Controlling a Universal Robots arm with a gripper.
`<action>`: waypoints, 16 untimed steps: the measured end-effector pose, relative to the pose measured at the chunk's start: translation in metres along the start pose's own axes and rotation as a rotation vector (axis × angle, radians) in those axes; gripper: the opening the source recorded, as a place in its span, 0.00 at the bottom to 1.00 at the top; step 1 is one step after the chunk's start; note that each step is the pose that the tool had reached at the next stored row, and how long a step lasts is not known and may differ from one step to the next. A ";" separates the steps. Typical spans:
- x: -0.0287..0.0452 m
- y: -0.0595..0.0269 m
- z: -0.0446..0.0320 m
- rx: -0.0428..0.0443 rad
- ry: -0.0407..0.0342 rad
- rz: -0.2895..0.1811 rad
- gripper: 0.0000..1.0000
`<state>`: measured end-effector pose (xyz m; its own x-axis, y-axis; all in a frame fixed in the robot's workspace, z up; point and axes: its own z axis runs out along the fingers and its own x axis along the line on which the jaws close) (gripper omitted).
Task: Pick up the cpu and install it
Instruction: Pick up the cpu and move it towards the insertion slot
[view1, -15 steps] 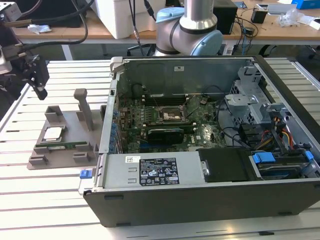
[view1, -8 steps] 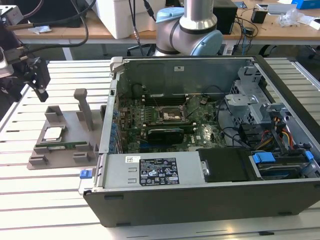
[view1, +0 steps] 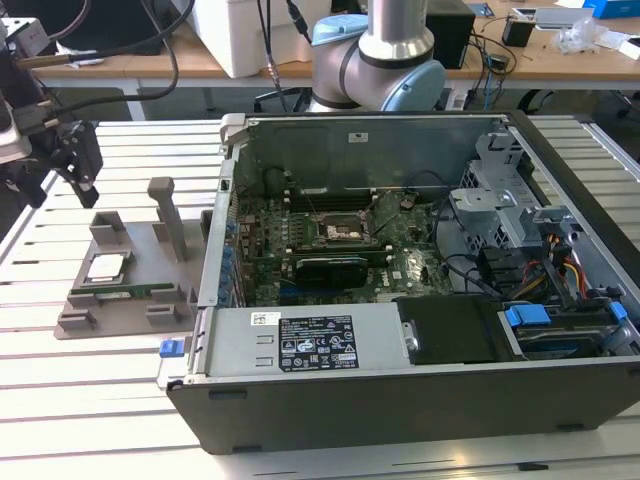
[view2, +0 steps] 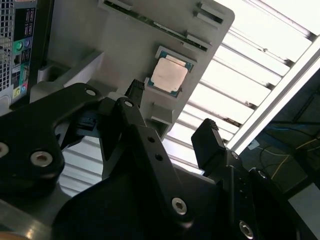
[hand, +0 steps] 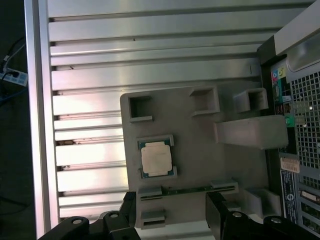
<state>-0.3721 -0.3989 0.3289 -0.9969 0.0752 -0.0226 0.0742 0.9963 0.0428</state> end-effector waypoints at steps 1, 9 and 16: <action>0.0000 0.0000 0.0011 0.0000 0.0000 0.000 0.66; 0.0002 -0.0005 0.0108 0.0000 -0.0001 0.000 0.66; 0.0004 -0.0008 0.0180 0.0000 -0.0001 0.000 0.66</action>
<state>-0.3721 -0.3989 0.3109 -0.9969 0.0752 -0.0227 0.0742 0.9963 0.0428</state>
